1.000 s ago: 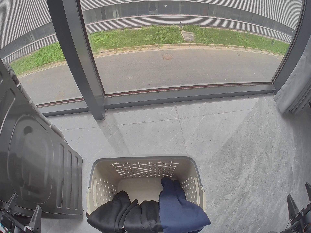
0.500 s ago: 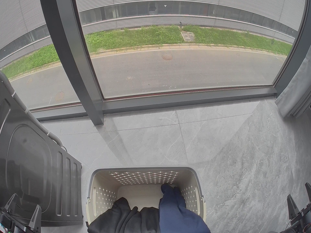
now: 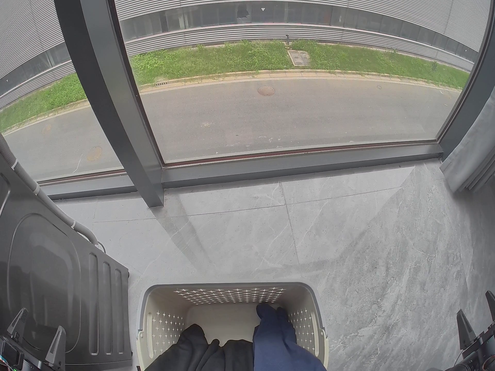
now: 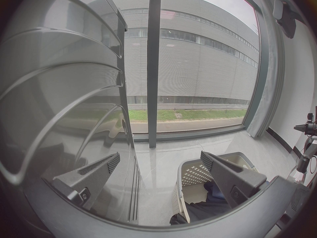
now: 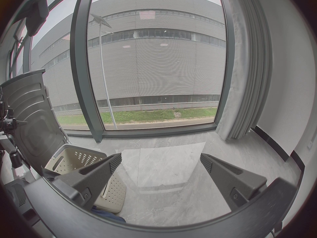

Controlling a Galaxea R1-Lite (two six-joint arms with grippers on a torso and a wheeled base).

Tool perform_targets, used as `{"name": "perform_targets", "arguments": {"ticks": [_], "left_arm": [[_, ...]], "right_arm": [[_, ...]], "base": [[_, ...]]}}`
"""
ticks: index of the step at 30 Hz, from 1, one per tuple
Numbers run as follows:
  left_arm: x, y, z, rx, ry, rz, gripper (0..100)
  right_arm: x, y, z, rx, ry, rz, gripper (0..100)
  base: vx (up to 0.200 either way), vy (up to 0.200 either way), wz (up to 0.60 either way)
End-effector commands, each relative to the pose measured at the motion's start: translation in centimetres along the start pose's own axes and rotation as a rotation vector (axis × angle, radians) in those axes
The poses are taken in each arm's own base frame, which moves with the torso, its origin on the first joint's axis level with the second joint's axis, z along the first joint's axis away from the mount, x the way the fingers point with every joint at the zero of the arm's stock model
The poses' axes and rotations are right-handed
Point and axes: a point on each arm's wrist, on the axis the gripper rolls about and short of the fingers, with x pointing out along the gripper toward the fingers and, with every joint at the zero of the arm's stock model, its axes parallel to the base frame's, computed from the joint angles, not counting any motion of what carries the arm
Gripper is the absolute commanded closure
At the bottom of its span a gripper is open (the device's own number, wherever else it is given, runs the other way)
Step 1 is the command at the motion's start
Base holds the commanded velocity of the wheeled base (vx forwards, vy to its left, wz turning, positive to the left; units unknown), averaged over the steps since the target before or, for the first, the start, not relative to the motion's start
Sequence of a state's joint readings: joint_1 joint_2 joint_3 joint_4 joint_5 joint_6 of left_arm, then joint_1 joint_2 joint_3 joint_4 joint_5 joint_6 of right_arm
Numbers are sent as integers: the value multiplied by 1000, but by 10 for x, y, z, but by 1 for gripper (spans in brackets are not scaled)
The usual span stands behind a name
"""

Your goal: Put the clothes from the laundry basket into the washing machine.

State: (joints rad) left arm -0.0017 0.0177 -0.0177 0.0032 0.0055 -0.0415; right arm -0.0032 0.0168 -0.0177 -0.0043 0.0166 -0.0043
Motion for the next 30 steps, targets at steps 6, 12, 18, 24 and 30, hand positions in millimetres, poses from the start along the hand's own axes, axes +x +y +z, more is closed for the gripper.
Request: {"name": "perform_targets", "arguments": {"ticks": [6,12,18,24,30], "left_arm": [[0,0,-4,0,6,1,0],[0,0,-4,-1,6,1,0],[0,0,-4,-1,6,1,0],[0,0,-4,-1,6,1,0],[0,0,-4,0,6,1,0]], "right_arm": [[0,0,-5,0,2,0,0],[0,0,-5,0,2,0,0],[0,0,-5,0,2,0,0],[0,0,-5,0,2,0,0],[0,0,-5,0,2,0,0]], "base": [[0,0,0],[0,0,0],[0,0,0],[0,0,0],[-167,0,0]]}}
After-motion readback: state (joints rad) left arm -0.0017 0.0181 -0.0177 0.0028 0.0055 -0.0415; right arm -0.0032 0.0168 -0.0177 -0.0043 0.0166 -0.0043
